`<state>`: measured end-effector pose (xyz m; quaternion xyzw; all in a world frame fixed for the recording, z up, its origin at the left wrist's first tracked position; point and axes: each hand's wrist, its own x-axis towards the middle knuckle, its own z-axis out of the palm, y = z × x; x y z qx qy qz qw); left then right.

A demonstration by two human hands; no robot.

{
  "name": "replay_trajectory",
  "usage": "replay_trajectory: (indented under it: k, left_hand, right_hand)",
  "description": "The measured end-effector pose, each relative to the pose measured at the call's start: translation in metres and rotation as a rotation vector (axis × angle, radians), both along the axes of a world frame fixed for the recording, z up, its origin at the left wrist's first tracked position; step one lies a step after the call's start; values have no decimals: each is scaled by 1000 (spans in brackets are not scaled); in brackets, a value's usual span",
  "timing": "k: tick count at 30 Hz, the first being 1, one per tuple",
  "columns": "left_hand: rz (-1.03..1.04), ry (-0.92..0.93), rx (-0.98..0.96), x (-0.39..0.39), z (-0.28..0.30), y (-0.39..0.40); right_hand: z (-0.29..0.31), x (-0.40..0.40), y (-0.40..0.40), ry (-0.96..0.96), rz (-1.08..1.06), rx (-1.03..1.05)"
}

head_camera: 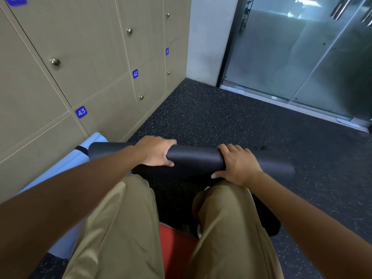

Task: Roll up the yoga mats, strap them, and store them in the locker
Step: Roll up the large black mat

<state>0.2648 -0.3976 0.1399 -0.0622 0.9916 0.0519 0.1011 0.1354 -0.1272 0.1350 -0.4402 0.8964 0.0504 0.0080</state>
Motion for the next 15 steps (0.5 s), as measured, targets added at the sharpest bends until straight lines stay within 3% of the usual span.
replay_trajectory:
  k: [4,7,15]
  left_hand:
    - [20,34,12,-24,22,-13]
    - [11,53,-7,-37,41,-22]
    - [7,178,-70,-66,132,-37]
  right_hand:
    - [-10,-7,-16,248,-57,-109]
    - [-1,-24,-26,286,-43,-157]
    - [102,-73,-49,359,-8,-200]
